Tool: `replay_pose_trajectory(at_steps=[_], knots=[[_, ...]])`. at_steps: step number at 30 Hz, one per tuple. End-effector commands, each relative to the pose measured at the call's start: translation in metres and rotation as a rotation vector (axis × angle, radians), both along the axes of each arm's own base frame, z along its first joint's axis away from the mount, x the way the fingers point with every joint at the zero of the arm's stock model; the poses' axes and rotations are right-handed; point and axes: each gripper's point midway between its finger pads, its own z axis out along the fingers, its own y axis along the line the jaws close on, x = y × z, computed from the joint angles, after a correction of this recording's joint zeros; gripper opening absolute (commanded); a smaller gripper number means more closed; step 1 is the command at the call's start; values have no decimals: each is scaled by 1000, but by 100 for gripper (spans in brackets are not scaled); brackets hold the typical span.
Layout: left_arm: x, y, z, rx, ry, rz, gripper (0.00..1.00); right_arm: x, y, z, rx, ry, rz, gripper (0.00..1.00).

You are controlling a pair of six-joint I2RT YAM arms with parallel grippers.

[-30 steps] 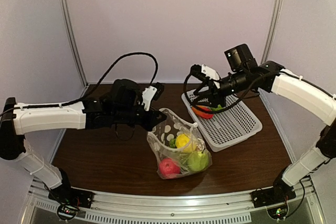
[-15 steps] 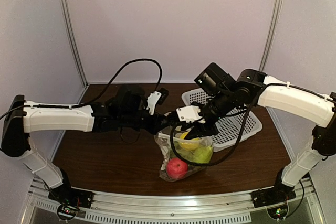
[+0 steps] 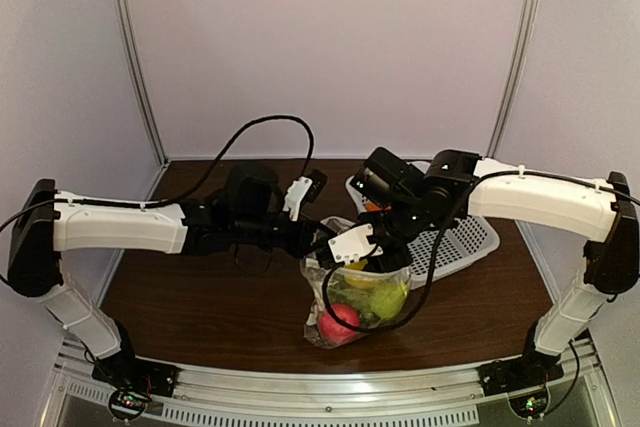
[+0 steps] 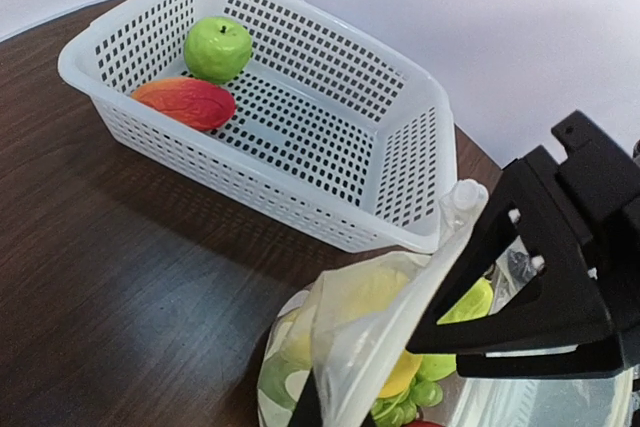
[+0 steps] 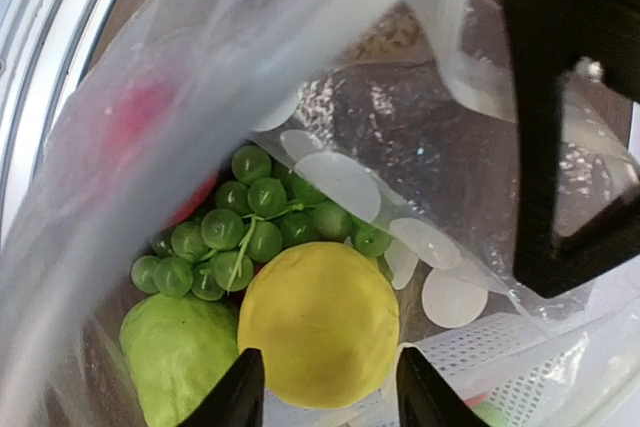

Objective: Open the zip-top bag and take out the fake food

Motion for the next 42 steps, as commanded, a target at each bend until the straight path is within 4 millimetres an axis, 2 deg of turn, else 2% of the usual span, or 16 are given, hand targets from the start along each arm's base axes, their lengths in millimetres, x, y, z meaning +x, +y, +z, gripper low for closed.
replay_pose_trajectory(at_steps=[1, 6, 13, 17, 20, 21, 23, 28, 32, 36, 38, 42], knots=[[2, -4, -8, -6, 8, -11, 0, 5, -9, -18, -69, -60, -6, 53], [4, -6, -13, 5, 9, -11, 0, 13, -10, -33, -85, -97, -25, 66], [5, -9, -18, 12, 13, -16, 0, 24, -15, -62, -143, -121, -79, 77], [6, -9, -19, 17, 12, -14, 0, 25, -10, -63, -122, -113, -97, 72], [7, -8, -19, 22, 8, -8, 0, 29, -5, -58, -92, -122, -117, 57], [8, -8, -20, 24, 8, -6, 0, 30, -3, -54, -81, -125, -123, 51], [9, -7, -20, 27, 8, 0, 0, 31, 0, -44, -49, -125, -130, 47], [13, -4, -18, 35, 2, 11, 0, 9, 9, 4, 88, -55, -83, 44], [18, 1, -12, 32, -12, 27, 0, -10, 8, 28, 130, 38, -52, 43], [23, 6, -6, 28, -23, 40, 0, -17, 9, 49, 192, 103, -61, 43], [22, 7, -3, 28, -30, 38, 0, -9, 8, 59, 228, 100, -104, 43], [20, 8, 3, 28, -38, 26, 0, 33, -3, 83, 324, 36, -266, 42]])
